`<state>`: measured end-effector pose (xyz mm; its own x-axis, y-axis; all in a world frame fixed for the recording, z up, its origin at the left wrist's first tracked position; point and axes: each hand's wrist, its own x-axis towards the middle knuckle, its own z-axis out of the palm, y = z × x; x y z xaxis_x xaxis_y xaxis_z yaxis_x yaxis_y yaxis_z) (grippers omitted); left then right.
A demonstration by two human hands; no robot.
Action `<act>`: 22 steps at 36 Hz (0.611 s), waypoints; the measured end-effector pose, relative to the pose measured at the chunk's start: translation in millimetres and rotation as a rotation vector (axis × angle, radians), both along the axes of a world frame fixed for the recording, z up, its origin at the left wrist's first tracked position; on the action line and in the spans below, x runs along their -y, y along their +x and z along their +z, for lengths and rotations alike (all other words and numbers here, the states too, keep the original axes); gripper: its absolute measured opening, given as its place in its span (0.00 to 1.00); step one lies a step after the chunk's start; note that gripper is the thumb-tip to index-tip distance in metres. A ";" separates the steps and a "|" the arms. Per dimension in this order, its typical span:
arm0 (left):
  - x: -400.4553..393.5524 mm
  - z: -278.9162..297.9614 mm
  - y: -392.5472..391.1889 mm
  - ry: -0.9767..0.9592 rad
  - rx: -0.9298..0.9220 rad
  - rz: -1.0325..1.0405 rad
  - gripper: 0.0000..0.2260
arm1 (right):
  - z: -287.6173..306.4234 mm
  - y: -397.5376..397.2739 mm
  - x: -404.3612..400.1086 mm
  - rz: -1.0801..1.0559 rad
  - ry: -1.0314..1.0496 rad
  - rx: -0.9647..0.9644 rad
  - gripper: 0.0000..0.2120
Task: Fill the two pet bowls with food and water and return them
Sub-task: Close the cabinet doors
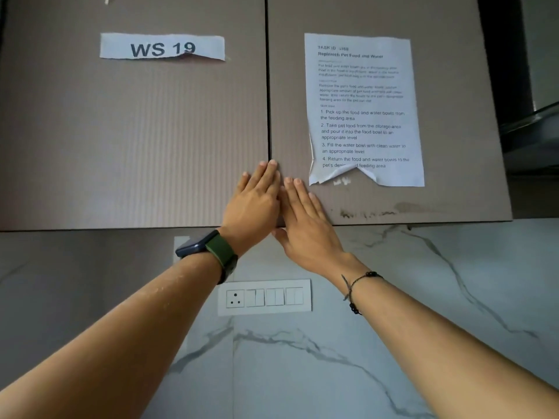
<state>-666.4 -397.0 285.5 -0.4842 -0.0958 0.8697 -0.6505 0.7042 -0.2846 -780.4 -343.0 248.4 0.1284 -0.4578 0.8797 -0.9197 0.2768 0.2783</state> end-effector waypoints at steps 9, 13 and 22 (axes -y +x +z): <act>15.6 -11.3 -11.6 -0.008 -0.074 -0.121 0.24 | -5.7 -7.4 16.0 -0.111 -0.105 -0.037 0.38; 10.1 -14.3 -13.8 0.044 -0.083 -0.153 0.24 | -4.1 0.1 7.3 -0.037 -0.034 0.018 0.37; -0.2 -113.7 -5.4 0.128 -0.066 -0.457 0.24 | -114.3 -10.0 -13.6 0.110 -0.011 0.174 0.28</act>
<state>-671.7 -396.8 171.8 -0.4461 0.0056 0.8950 -0.2794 0.9491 -0.1452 -790.4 -329.4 134.0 0.0234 -0.4396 0.8979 -0.9786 0.1738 0.1106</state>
